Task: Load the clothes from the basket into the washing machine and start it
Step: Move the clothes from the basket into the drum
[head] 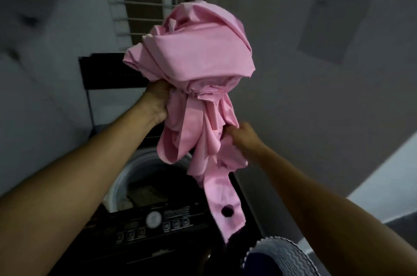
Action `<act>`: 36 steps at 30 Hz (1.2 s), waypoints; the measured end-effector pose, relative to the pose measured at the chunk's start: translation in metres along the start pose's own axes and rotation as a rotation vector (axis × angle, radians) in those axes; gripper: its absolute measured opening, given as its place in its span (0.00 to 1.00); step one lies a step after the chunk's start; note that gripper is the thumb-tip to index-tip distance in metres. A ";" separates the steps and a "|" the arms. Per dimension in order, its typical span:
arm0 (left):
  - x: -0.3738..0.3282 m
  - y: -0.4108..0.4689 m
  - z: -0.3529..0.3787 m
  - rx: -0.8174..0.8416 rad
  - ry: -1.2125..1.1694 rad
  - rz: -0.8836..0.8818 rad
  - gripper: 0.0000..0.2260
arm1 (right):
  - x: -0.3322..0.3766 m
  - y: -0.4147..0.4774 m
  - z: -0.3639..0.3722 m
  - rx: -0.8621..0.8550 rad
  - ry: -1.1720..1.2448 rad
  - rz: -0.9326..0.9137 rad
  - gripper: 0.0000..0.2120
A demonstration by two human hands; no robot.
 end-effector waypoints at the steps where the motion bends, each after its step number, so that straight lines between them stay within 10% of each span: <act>1: -0.005 -0.003 -0.025 -0.054 0.061 -0.007 0.10 | 0.011 0.011 0.012 -0.056 0.105 0.004 0.11; 10: 0.026 -0.036 -0.178 -0.300 0.380 -0.144 0.10 | 0.062 0.094 0.094 -0.137 0.516 0.010 0.09; 20: 0.146 -0.042 -0.268 -0.240 0.703 -0.590 0.17 | -0.063 0.099 0.175 0.101 0.204 0.106 0.16; 24: 0.174 -0.043 -0.293 0.069 0.951 -0.675 0.42 | -0.121 0.099 0.190 0.263 -0.001 0.331 0.05; 29: 0.194 -0.036 -0.318 0.593 1.309 -1.096 0.30 | -0.142 0.123 0.202 0.502 -0.369 0.410 0.08; 32: 0.190 -0.014 -0.325 0.444 1.516 -0.960 0.12 | -0.132 0.149 0.211 0.433 -0.473 0.362 0.09; 36: 0.208 0.006 -0.320 0.315 1.365 -0.612 0.29 | -0.130 0.177 0.240 0.484 -0.603 0.276 0.22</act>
Point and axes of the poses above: each hand's wrist, its own y-axis towards the middle knuckle, its own z-axis out of the palm, x = y × z, the point moved 3 cm from there along y, towards the middle knuckle, and after that the axes turned 13 degrees about x, right-handed, at the moved point
